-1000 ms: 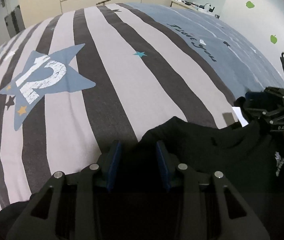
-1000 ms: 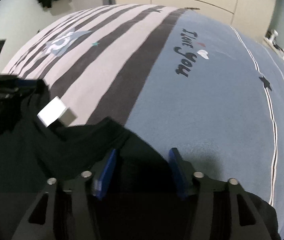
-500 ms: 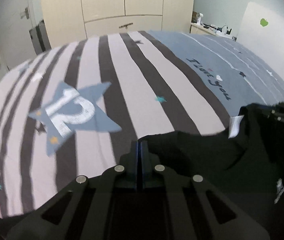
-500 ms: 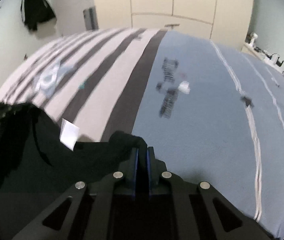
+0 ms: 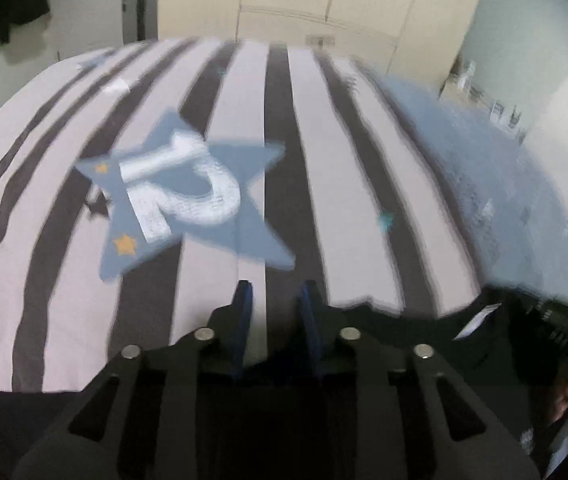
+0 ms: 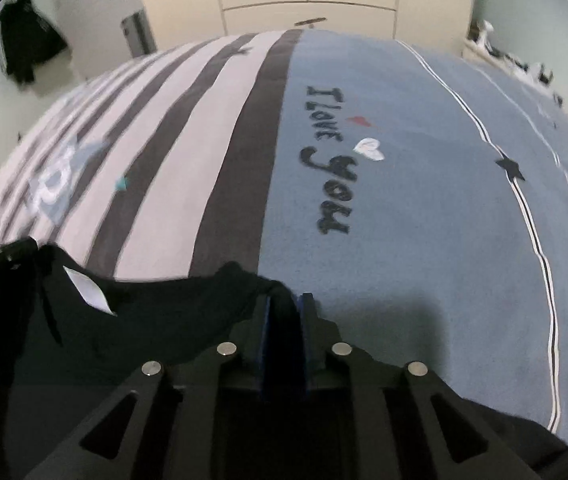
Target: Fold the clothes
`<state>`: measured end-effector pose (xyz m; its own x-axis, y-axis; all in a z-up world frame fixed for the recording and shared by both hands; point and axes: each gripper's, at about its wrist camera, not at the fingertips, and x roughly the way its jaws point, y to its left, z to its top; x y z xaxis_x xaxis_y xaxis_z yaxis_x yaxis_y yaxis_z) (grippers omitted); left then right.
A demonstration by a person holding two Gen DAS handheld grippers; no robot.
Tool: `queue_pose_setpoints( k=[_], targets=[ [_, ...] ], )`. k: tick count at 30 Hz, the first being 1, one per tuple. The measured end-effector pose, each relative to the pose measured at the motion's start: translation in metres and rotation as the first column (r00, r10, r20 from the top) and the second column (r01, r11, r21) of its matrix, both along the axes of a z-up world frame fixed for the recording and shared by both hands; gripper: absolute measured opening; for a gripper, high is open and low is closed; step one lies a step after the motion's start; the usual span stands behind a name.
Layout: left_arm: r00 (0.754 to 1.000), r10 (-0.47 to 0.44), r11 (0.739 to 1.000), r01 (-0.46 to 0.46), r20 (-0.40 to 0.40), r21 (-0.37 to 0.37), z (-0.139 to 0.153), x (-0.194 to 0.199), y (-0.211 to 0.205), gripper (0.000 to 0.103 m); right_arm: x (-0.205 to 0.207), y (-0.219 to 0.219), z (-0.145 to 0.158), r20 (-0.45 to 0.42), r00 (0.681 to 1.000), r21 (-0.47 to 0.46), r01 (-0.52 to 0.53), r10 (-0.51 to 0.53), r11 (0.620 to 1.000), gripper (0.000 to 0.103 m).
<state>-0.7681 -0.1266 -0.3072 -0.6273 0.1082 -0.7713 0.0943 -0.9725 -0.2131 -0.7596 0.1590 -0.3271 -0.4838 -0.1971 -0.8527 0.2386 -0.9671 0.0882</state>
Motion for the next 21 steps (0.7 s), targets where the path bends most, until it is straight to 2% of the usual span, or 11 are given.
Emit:
queue_pose_setpoints(
  k=[5, 10, 13, 16, 21],
  targets=[
    [0.995, 0.057, 0.998, -0.060, -0.077, -0.035, 0.037, 0.033, -0.042, 0.040, 0.019, 0.025, 0.038, -0.099, 0.995, -0.018, 0.018, -0.019, 1.000, 0.021],
    [0.988, 0.150, 0.975, -0.154, -0.035, -0.159, 0.039, 0.102, -0.097, 0.041, 0.056, 0.041, 0.053, -0.104, 0.995, -0.035, -0.003, 0.000, 0.999, 0.024],
    [0.971, 0.238, 0.952, -0.238, -0.021, -0.190, 0.037, 0.155, -0.131, 0.043, 0.086, 0.044, 0.050, -0.080, 0.997, -0.066, -0.004, -0.001, 0.998, 0.030],
    [0.949, 0.315, 0.926, -0.303, 0.018, -0.225, 0.026, 0.212, -0.156, 0.048, 0.120, 0.043, 0.038, -0.044, 0.999, -0.070, -0.014, 0.011, 0.997, 0.031],
    [0.918, 0.380, 0.916, -0.356, 0.117, -0.183, -0.002, 0.263, -0.192, 0.048, 0.165, 0.041, 0.023, -0.018, 1.000, -0.088, -0.003, 0.002, 0.996, 0.031]
  ],
)
